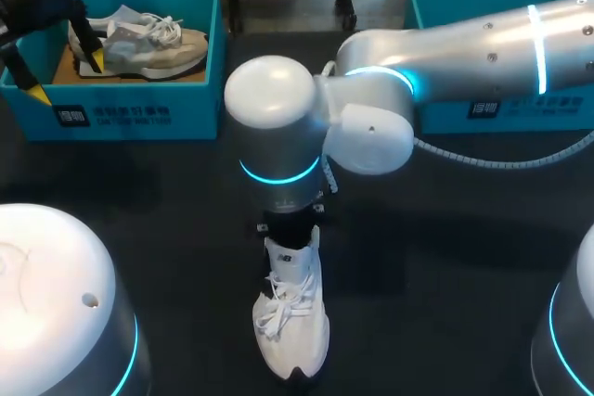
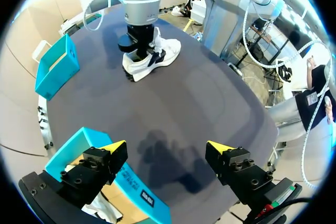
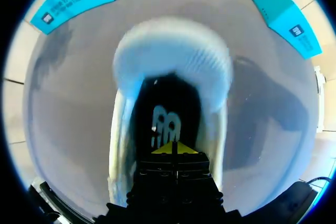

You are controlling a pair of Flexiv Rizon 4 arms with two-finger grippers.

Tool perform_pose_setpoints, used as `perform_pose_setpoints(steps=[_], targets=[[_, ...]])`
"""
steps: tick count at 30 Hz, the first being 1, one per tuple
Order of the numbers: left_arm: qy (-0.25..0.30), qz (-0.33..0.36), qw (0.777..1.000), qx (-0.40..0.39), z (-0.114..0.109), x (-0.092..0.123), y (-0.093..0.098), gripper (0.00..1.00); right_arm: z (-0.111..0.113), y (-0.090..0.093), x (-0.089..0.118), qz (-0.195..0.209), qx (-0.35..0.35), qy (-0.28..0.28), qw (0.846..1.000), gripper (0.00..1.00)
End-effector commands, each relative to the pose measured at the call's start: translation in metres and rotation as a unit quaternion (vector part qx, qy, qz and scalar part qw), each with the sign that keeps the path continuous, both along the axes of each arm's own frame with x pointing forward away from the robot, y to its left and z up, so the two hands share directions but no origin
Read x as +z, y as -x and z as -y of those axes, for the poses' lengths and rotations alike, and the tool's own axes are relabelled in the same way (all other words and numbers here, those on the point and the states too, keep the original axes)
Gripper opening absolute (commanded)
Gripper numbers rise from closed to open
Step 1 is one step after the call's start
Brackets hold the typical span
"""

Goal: Take the shoe out of the shoebox, open the shoe tongue, remove and reinsert the insole, then place the shoe into the shoebox

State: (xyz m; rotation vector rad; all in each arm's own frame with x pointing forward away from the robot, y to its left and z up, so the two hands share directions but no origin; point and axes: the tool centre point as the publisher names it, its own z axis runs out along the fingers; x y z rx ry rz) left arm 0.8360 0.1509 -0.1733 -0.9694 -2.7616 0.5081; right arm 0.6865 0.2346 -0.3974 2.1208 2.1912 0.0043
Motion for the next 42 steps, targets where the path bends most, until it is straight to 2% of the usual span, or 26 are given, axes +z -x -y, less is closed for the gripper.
perform_pose_setpoints(steps=[1,7,12,19,25,27,28,30,31,33,42], targets=[[-0.002,0.001,1.000,-0.001,0.000,0.000,0.000,1.00,0.001,0.000,0.024,0.016,-0.097,0.001,0.995,0.00],[-0.002,0.001,1.000,-0.001,0.000,0.000,0.000,1.00,0.002,0.002,0.041,0.014,-0.099,0.016,0.995,0.00],[-0.002,0.001,1.000,-0.001,0.000,0.000,0.000,1.00,0.008,0.004,0.043,-0.005,-0.096,0.013,0.995,0.00],[-0.002,0.001,1.000,-0.001,0.000,0.000,0.000,1.00,0.001,0.016,0.043,-0.030,-0.097,0.011,0.995,0.00],[-0.002,0.001,1.000,-0.001,0.000,0.000,0.000,1.00,-0.005,0.025,0.042,-0.041,-0.107,0.000,0.993,0.22],[-0.002,0.001,1.000,-0.001,0.000,0.000,0.000,1.00,-0.007,0.027,0.042,-0.050,-0.110,-0.007,0.993,0.33],[-0.002,0.001,1.000,-0.001,0.000,0.000,0.000,1.00,-0.009,0.028,0.042,-0.050,-0.110,-0.007,0.993,0.46],[-0.002,0.001,1.000,-0.001,0.000,0.000,0.000,1.00,-0.012,0.031,0.042,-0.051,-0.112,-0.006,0.992,0.87],[-0.002,0.001,1.000,-0.001,0.000,0.000,0.000,1.00,-0.013,0.032,0.042,-0.051,-0.114,-0.006,0.992,0.94],[-0.002,0.001,1.000,-0.001,0.000,0.000,0.000,1.00,-0.016,0.035,0.045,-0.050,-0.117,-0.004,0.992,1.00],[-0.002,0.001,1.000,-0.001,0.000,0.000,0.000,1.00,-0.022,0.040,0.054,-0.046,-0.123,0.011,0.991,1.00]])
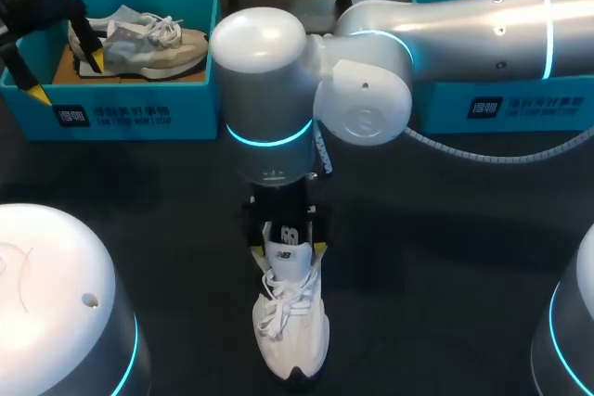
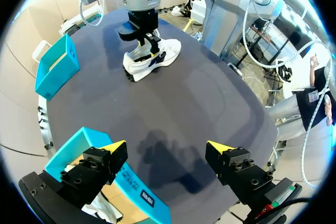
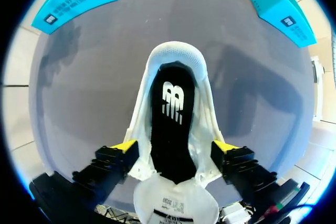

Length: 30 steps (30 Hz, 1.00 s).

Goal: Take the shoe out of the shoebox, open the shoe tongue, remove and reinsert the insole, then place the shoe into the shoebox

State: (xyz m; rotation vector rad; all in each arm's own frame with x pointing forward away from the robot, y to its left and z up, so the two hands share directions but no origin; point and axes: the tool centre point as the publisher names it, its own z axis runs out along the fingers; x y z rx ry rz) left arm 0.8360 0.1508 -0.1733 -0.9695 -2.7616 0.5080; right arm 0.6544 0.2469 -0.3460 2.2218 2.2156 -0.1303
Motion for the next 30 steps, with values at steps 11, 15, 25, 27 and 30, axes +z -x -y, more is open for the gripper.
perform_pose_setpoints(steps=[11,15,25,27,30], targets=[[-0.002,0.001,1.000,-0.001,0.000,0.000,0.000,1.00,-0.003,0.017,0.004,0.017,-0.122,0.022,0.992,1.00],[-0.002,0.001,1.000,-0.001,0.000,0.000,0.000,1.00,-0.003,0.024,0.005,0.017,-0.131,0.022,0.991,1.00],[-0.002,0.001,1.000,-0.001,0.000,0.000,0.000,1.00,-0.004,0.041,0.015,0.021,-0.147,0.032,0.988,1.00],[-0.002,0.001,1.000,-0.001,0.000,0.000,0.000,1.00,-0.004,0.045,0.017,0.021,-0.151,0.035,0.988,1.00],[-0.002,0.001,1.000,-0.001,0.000,0.000,0.000,1.00,-0.004,0.051,0.020,0.019,-0.157,0.039,0.987,1.00]])
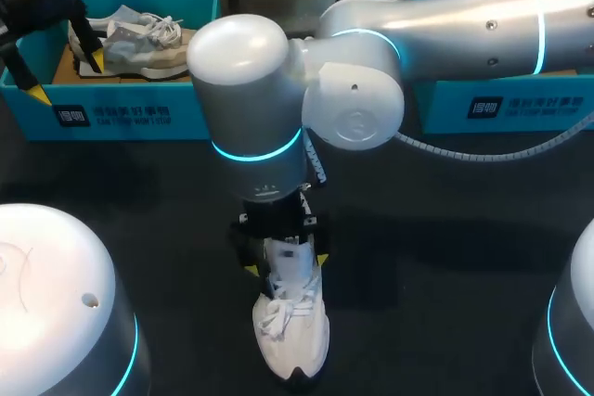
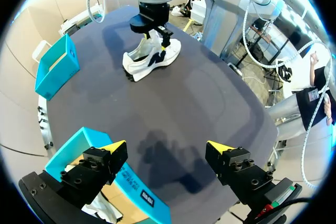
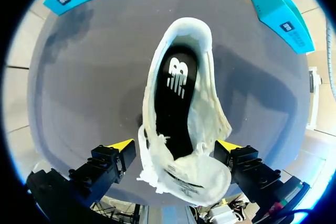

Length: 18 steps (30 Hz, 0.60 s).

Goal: Take the shoe out of the shoebox, open the shoe tongue, remove and reinsert the insole, then place the shoe into the shoebox

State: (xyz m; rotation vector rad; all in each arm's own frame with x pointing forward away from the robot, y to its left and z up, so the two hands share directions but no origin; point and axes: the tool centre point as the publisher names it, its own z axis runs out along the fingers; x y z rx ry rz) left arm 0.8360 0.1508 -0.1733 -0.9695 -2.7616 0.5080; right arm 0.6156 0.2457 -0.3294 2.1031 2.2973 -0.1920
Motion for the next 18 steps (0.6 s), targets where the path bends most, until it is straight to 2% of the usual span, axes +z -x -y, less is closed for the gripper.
perform_pose_setpoints(steps=[1,14,18], targets=[[-0.002,0.001,1.000,-0.001,0.000,0.000,0.000,1.00,-0.005,0.014,0.004,0.032,-0.205,0.021,0.978,1.00],[-0.002,0.001,1.000,-0.001,0.000,0.000,0.000,1.00,-0.003,0.053,0.021,0.038,-0.245,0.005,0.969,1.00],[-0.002,0.001,1.000,-0.001,0.000,0.000,0.000,1.00,-0.004,0.058,0.026,0.028,-0.253,-0.014,0.967,1.00]])
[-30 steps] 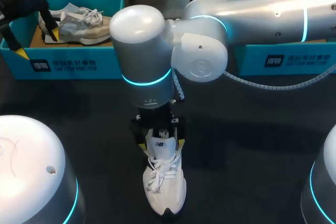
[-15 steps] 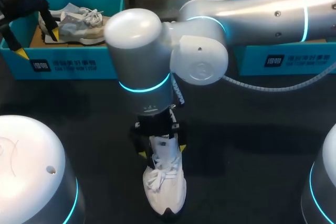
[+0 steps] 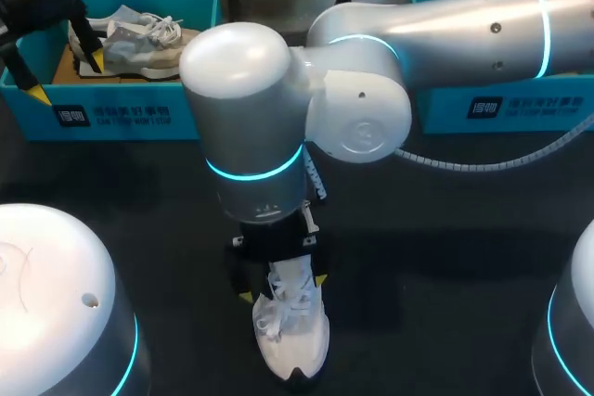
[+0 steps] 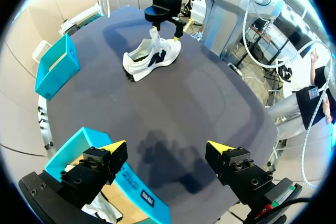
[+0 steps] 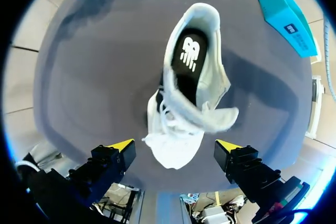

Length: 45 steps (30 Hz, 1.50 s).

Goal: Take the shoe out of the shoebox, open the shoe tongue, remove and reinsert the insole, then place the shoe into the shoebox

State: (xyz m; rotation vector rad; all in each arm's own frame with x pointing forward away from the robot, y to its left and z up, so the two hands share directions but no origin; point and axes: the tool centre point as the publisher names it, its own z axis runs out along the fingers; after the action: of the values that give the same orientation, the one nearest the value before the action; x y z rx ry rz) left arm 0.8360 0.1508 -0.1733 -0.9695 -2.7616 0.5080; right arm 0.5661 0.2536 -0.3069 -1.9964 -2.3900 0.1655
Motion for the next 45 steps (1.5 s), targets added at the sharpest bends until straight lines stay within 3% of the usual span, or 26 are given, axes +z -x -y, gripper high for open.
perform_pose_setpoints(steps=[1,5,6,8,9,14,21,35,40,45], targets=[[-0.002,0.001,1.000,-0.001,0.000,0.000,0.000,1.00,0.004,0.008,0.005,0.033,-0.294,0.009,0.955,1.00],[-0.002,0.001,1.000,-0.001,0.000,0.000,0.000,1.00,-0.002,0.009,0.011,0.041,-0.289,0.014,0.956,0.98],[-0.002,0.001,1.000,-0.001,0.000,0.000,0.000,1.00,-0.002,0.009,0.011,0.042,-0.289,0.014,0.956,0.86],[-0.002,0.001,1.000,-0.001,0.000,0.000,0.000,1.00,-0.002,0.009,0.012,0.044,-0.290,0.015,0.956,0.73],[-0.002,0.001,1.000,-0.001,0.000,0.000,0.000,1.00,-0.001,0.009,0.013,0.046,-0.291,0.015,0.955,0.53],[-0.002,0.001,1.000,-0.001,0.000,0.000,0.000,1.00,0.000,0.009,0.016,0.058,-0.291,0.019,0.955,0.42],[-0.002,0.001,1.000,-0.001,0.000,0.000,0.000,1.00,0.004,-0.002,0.017,0.063,-0.279,0.020,0.958,0.43],[-0.002,0.001,1.000,-0.001,0.000,0.000,0.000,1.00,0.021,-0.047,-0.002,0.066,-0.230,0.016,0.971,0.43],[-0.002,0.001,1.000,-0.001,0.000,0.000,0.000,1.00,0.024,-0.051,-0.012,0.062,-0.228,0.016,0.972,0.43],[-0.002,0.001,1.000,-0.001,0.000,0.000,0.000,1.00,0.020,-0.045,-0.008,0.061,-0.226,0.022,0.972,0.42]])
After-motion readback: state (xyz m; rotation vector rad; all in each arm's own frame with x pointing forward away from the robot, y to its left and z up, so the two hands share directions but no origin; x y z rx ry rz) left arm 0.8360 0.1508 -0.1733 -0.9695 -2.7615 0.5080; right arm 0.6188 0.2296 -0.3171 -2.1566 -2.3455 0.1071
